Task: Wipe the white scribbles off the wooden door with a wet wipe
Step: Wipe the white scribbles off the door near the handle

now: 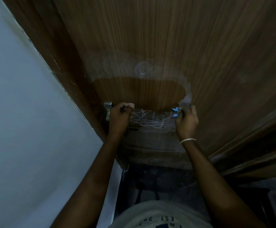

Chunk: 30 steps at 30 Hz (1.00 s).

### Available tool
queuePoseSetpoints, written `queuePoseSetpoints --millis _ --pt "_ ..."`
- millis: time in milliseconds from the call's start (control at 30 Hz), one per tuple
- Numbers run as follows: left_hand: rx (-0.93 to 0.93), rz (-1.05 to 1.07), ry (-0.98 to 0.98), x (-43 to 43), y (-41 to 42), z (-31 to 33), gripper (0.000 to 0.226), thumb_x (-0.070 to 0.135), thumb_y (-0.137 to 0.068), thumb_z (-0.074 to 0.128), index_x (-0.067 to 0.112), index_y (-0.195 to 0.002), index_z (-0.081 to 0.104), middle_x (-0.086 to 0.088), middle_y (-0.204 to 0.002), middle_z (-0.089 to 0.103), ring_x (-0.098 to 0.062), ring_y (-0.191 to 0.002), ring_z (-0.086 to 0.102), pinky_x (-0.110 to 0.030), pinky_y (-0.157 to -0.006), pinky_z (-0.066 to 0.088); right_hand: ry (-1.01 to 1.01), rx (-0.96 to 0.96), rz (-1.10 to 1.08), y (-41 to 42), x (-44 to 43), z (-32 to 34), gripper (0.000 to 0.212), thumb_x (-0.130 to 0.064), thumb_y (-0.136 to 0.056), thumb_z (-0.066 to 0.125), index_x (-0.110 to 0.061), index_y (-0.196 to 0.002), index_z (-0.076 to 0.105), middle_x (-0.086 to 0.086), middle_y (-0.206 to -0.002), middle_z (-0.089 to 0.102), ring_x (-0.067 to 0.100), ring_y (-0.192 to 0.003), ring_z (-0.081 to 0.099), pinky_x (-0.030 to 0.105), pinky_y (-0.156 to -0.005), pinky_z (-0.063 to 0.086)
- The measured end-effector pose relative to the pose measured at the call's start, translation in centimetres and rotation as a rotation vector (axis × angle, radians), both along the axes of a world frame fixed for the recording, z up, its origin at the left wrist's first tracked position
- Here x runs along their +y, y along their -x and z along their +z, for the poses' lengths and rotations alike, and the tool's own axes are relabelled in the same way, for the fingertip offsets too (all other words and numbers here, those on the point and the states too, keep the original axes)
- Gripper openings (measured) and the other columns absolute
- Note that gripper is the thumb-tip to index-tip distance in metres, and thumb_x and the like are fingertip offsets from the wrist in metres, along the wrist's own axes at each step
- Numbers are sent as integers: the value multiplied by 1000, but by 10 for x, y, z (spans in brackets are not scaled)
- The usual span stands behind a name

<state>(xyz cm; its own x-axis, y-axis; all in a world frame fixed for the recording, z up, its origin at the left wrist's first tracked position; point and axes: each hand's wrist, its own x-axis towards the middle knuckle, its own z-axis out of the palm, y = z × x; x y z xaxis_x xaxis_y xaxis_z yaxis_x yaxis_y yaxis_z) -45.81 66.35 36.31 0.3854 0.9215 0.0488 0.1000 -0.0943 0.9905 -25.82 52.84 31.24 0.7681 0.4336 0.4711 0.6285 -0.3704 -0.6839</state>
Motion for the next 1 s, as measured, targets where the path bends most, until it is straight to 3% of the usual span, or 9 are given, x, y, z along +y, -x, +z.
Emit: queuePoseSetpoints --millis 133,267,400,467,567,633,733,800,1000 --pt "10 3 16 -3 -3 -3 12 25 -95 64 16 -99 72 -2 -93 74 -17 -89 71 -34 -78 61 -101 -68 23 1 14 17 11 -13 -90 56 -17 -95 65 2 -114 60 9 -85 60 24 -75 51" --pt "34 -12 0 -8 -7 -3 12 28 -95 64 22 -98 73 0 -92 74 -15 -87 71 -36 -81 61 77 -31 99 6 6 -5 13 -7 -89 59 -9 -98 68 10 -116 60 26 -87 64 40 -76 55" --pt "40 0 -4 -7 -5 -3 14 29 -95 64 19 -100 73 0 -92 74 -16 -89 71 -42 -84 60 -93 -7 -21 -9 3 5 11 -8 -86 58 -15 -91 66 4 -102 59 19 -83 60 35 -73 51" --pt "53 11 -17 -7 -5 -4 14 29 -94 64 19 -99 73 0 -91 74 -18 -89 71 -45 -86 60 -136 -49 6 -6 12 13 11 -11 -88 57 -19 -91 63 1 -108 59 12 -84 58 31 -72 50" --pt "61 14 -20 -9 -7 -5 11 30 -93 65 25 -96 74 1 -90 75 -18 -88 71 -46 -86 60 11 -16 89 1 11 -3 13 -8 -89 57 -13 -95 67 8 -120 60 22 -91 62 38 -79 54" --pt "62 11 -19 -11 -9 -5 11 31 -93 65 25 -96 73 2 -90 74 -17 -87 71 -45 -85 60 86 20 94 -4 1 -16 14 -6 -86 57 -10 -94 68 10 -114 60 30 -89 64 42 -74 56" --pt "64 26 -32 -14 -9 -4 10 29 -94 64 25 -95 73 2 -90 74 -15 -87 71 -43 -86 59 -25 5 16 -14 1 -11 13 -11 -88 55 -16 -91 66 2 -105 59 17 -83 62 39 -71 55" --pt "67 33 -29 -15 -10 -3 11 29 -94 64 24 -94 73 2 -90 74 -15 -87 71 -42 -87 59 -79 -30 16 -12 10 -3 14 -17 -92 51 -20 -93 65 0 -113 59 9 -82 60 33 -75 57" --pt "67 6 -33 -16 -11 -4 9 29 -95 63 27 -95 72 4 -91 74 -12 -87 71 -42 -86 60 127 -47 140 -8 -6 -29 20 -16 -89 52 -7 -95 68 14 -107 59 34 -86 63 45 -63 56"
